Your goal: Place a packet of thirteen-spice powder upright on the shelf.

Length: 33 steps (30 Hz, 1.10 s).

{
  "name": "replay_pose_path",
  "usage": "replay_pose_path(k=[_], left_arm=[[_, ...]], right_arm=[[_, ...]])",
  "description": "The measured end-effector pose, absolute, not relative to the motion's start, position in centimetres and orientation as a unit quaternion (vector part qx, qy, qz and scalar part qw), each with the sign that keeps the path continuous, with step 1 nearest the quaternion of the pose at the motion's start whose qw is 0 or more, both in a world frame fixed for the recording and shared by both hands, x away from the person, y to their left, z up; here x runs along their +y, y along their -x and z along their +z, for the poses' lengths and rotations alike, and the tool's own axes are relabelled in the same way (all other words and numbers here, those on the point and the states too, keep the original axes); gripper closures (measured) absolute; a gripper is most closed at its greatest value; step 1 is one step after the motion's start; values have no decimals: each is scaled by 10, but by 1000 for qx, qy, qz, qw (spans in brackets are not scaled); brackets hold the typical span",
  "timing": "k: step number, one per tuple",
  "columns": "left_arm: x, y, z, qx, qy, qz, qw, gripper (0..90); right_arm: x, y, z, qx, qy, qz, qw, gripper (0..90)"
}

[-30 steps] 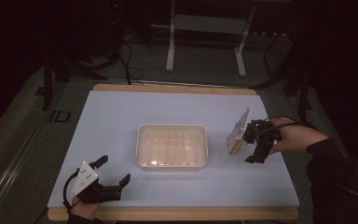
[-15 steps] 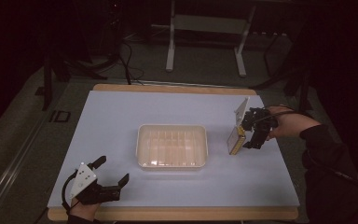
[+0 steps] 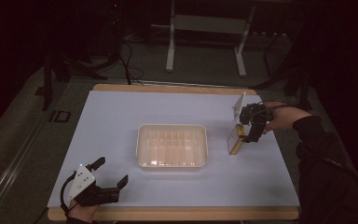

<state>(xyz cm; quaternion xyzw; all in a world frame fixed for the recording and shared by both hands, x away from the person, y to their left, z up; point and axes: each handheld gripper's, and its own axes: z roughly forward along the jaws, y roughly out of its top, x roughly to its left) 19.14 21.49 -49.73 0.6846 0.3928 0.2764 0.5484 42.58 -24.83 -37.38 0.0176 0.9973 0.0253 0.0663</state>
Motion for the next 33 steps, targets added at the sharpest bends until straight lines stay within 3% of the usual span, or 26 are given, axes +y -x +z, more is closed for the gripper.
replay_pose_path(k=[12, 33], left_arm=[[218, -187, -497, 399, -680, 283, 546, 0], [218, -186, -498, 399, -682, 279, 545, 0]], right_arm=[[-245, -446, -386, 999, -23, 12, 46, 194], [-239, -450, -396, 1000, -10, 4, 8, 313]])
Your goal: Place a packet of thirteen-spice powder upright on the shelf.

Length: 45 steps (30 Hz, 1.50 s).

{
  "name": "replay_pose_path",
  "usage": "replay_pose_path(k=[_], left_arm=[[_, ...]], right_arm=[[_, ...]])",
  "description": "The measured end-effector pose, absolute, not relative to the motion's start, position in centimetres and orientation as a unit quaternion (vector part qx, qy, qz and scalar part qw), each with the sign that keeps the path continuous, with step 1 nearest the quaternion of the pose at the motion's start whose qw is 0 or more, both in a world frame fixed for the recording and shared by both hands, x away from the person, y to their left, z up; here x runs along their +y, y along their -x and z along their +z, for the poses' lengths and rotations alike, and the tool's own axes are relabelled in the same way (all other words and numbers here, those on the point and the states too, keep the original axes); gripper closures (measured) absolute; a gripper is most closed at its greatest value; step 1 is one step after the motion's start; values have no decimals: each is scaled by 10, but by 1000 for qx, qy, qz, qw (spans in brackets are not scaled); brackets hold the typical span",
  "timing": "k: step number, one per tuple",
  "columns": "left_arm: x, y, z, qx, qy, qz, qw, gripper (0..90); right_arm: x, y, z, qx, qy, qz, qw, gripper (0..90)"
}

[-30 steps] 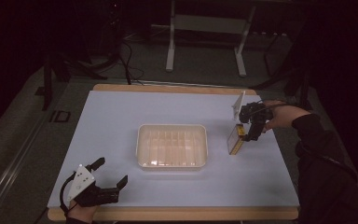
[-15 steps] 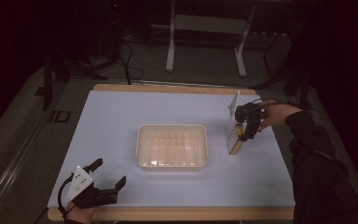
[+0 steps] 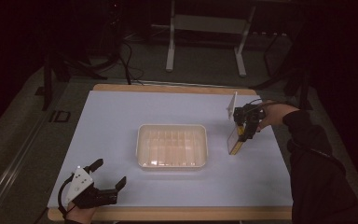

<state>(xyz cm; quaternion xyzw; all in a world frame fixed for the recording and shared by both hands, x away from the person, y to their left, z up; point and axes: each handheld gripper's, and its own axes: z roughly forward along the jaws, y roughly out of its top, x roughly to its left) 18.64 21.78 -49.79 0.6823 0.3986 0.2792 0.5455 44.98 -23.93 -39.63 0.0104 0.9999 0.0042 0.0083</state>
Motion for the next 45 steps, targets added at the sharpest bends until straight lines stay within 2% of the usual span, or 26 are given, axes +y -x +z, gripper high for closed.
replay_pose_path(k=[20, 45], left_arm=[[213, -186, -498, 388, -690, 275, 545, 0], [210, -188, -497, 377, -696, 268, 549, 0]], right_arm=[[-227, -431, -369, 1000, -12, 3, -8, 319], [-199, -405, -307, 1000, -16, 7, 18, 319]])
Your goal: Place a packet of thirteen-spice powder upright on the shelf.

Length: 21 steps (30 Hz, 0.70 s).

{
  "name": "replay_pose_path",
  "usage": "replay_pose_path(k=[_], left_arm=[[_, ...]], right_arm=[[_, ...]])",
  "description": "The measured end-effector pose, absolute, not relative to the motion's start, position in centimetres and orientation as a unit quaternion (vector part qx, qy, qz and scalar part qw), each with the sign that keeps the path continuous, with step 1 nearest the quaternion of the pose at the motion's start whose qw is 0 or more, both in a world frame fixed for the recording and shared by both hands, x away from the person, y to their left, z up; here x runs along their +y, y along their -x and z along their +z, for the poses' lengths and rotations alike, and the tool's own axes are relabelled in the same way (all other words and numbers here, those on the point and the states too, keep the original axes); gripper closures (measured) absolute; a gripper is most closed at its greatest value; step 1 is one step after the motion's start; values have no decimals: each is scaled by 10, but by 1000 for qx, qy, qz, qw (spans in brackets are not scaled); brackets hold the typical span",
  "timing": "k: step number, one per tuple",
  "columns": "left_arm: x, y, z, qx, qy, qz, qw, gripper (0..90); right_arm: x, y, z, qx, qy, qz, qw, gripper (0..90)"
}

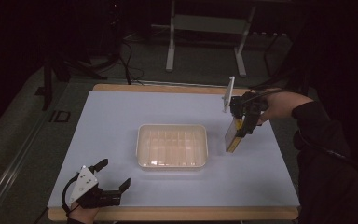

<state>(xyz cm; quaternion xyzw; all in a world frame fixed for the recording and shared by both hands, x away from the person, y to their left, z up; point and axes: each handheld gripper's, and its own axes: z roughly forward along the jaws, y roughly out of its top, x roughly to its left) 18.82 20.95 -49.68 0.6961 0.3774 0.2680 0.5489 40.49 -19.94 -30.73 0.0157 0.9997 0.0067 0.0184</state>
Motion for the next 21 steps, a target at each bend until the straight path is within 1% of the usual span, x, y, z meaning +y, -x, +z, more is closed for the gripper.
replay_pose_path(k=[14, 20, 21], left_arm=[[210, -188, -497, 377, -696, 267, 550, 0], [211, -188, -497, 377, -693, 266, 553, 0], [211, -188, -496, 377, -694, 266, 553, 0]], right_arm=[[-167, -393, -284, 999, 15, 34, 15, 319], [-149, -391, -279, 999, 30, 38, 16, 319], [-140, -391, -278, 998, 38, 44, 18, 320]])
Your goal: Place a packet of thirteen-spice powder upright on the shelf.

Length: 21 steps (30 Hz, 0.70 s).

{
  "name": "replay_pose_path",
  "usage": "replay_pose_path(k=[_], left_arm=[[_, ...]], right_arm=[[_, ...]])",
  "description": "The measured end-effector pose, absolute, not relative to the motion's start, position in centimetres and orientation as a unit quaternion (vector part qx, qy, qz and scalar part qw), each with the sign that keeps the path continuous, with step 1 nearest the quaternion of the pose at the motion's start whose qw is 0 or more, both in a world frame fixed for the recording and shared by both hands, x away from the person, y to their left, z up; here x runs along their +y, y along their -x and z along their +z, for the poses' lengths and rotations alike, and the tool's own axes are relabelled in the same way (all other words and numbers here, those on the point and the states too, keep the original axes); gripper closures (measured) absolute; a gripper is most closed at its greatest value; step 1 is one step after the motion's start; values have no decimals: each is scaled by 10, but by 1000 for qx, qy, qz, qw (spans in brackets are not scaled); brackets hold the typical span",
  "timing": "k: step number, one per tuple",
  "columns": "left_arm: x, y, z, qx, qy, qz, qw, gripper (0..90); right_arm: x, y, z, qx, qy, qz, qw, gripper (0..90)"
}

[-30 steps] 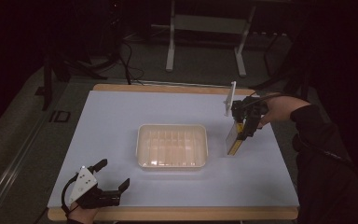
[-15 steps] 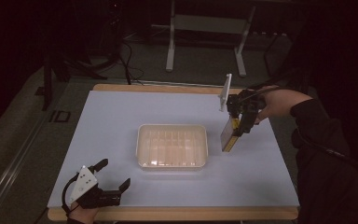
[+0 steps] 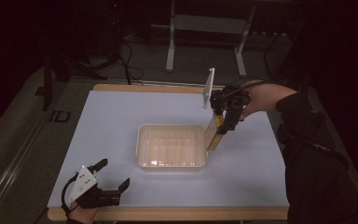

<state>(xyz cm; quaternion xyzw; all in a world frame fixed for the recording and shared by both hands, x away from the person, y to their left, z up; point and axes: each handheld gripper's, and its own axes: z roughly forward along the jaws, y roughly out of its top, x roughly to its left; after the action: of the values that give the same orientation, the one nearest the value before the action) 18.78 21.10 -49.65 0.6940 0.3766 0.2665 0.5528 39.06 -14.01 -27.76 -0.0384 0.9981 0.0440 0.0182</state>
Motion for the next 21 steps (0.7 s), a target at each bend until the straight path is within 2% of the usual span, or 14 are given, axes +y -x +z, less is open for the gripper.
replay_pose_path(k=[21], left_arm=[[211, -188, -496, 373, -694, 266, 556, 0]], right_arm=[[-117, -395, -282, 994, 56, 97, 6, 320]])
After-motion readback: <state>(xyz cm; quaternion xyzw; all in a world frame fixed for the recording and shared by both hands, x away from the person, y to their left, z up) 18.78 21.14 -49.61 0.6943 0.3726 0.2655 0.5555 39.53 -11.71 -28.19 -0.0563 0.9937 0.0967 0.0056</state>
